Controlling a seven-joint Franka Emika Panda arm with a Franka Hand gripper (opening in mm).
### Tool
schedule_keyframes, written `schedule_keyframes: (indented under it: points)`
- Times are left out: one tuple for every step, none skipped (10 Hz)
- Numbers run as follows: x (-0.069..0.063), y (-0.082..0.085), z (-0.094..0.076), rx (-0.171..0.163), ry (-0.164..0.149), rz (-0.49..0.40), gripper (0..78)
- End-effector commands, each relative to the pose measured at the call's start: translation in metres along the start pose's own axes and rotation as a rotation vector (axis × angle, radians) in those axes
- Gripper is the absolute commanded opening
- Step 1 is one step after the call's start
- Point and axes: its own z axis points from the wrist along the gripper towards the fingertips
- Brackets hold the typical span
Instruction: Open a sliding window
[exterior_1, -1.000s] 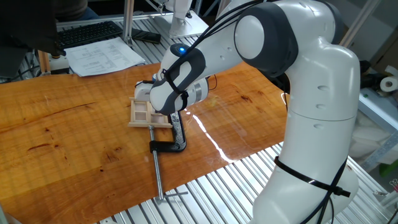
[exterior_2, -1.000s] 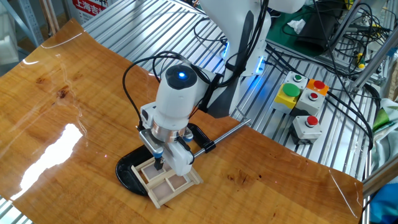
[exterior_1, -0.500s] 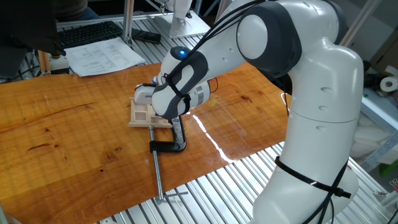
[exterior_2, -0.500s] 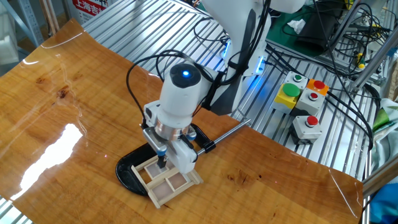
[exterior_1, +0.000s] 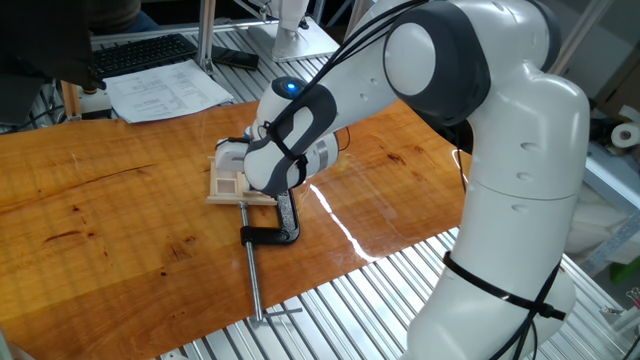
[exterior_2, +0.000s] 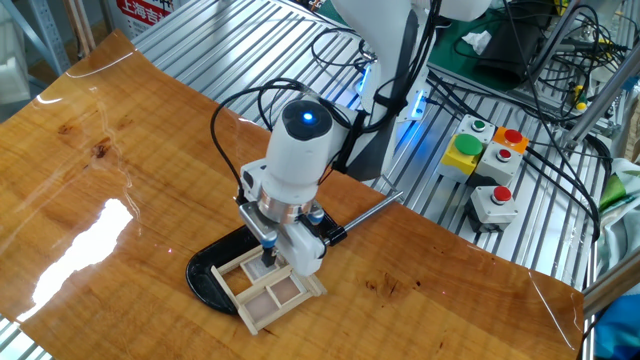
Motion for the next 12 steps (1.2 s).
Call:
schedule_keyframes:
  points:
    - [0.005,0.001,0.000,0.004,0.008,0.003,0.0]
    - [0.006,0.002,0.001,0.007,0.017,-0.001,0.0]
    - [0.008,0.002,0.001,0.011,0.032,-0.005,0.0]
    - [0.009,0.002,0.002,0.012,0.037,-0.008,0.0]
    - [0.011,0.002,0.001,0.018,0.050,-0.009,0.0]
    - [0.012,0.002,0.000,0.022,0.064,-0.013,0.0]
    - [0.014,0.003,-0.001,0.025,0.071,-0.013,0.0]
    - [0.015,0.003,-0.002,0.028,0.082,-0.017,0.0]
    - [0.015,0.003,-0.002,0.031,0.092,-0.020,0.0]
    - [0.016,0.003,-0.003,0.039,0.124,-0.029,0.0]
    - [0.016,0.003,-0.003,0.044,0.141,-0.035,0.0]
    - [0.016,0.003,-0.003,0.045,0.141,-0.035,0.0]
